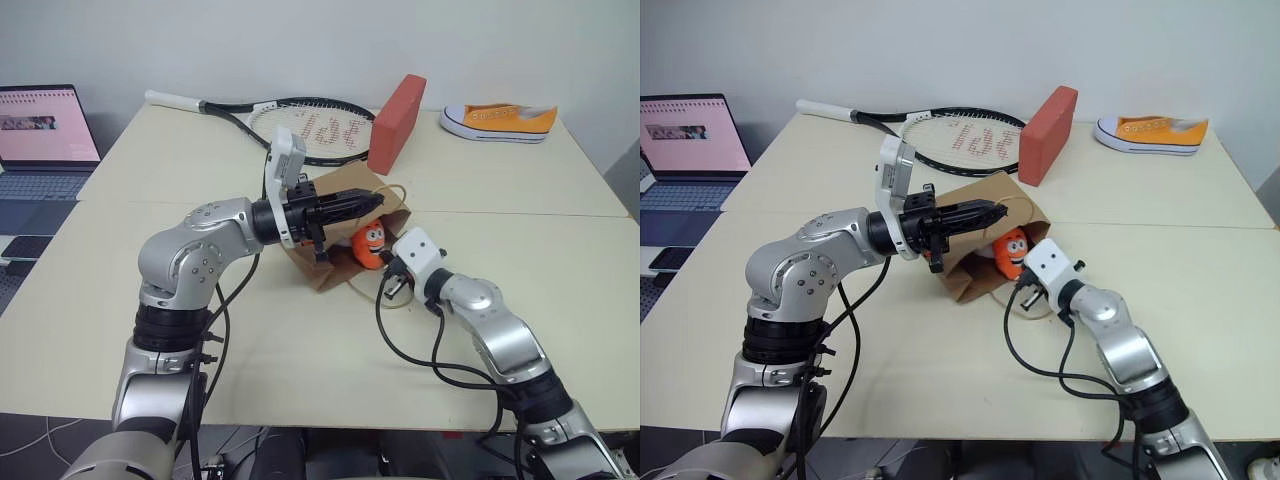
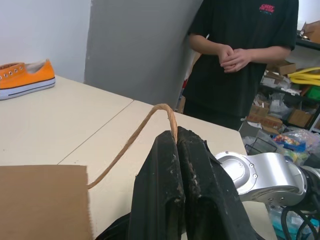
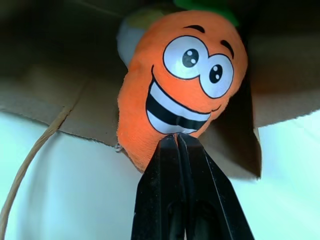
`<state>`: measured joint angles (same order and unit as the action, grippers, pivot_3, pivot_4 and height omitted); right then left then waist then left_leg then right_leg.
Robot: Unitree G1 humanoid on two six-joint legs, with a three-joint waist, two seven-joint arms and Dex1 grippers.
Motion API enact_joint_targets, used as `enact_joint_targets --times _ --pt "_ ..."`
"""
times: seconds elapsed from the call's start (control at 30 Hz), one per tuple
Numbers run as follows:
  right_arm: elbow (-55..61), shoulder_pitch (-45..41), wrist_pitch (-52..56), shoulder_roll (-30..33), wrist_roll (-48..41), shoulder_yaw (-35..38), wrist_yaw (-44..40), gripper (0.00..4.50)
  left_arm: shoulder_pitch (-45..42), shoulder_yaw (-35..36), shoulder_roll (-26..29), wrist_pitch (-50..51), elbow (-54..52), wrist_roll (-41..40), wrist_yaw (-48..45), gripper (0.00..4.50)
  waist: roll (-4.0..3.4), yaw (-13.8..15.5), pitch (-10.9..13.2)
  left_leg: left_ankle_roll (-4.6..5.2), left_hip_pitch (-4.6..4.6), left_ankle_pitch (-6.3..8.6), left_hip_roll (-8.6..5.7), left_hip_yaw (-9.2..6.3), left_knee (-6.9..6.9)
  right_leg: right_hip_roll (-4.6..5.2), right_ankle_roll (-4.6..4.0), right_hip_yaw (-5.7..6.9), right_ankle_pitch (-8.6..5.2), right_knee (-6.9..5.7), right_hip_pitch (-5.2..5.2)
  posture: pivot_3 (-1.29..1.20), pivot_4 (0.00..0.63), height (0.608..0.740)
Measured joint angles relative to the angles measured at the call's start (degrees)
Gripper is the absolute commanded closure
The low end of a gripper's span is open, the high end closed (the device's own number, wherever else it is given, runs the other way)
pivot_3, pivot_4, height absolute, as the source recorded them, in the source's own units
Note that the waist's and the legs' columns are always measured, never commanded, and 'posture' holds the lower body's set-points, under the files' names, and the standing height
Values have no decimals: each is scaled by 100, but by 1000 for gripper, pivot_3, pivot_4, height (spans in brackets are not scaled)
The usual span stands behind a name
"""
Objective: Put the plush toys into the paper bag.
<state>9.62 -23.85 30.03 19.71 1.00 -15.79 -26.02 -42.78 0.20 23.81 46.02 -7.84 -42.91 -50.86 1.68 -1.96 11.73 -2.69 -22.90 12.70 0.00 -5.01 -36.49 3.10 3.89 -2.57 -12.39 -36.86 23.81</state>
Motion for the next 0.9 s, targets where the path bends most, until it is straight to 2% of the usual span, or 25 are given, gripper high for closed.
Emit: enact_joint_targets --times 0.4,0.9 --pt "-72 -74 -348 -637 9 -244 -113 4454 -15 -55 -6 -11 52 41 -101 4500 0 0 0 -1 1 0 0 -1 1 0 0 0 0 -1 0 0 150 740" --pt "-139 -141 -345 -1070 -186 -237 -197 4454 -14 -22 -52 -10 52 7 -99 4500 0 -1 0 -1 2 0 0 -2 1 0 -1 1 1 -2 0 0 150 740"
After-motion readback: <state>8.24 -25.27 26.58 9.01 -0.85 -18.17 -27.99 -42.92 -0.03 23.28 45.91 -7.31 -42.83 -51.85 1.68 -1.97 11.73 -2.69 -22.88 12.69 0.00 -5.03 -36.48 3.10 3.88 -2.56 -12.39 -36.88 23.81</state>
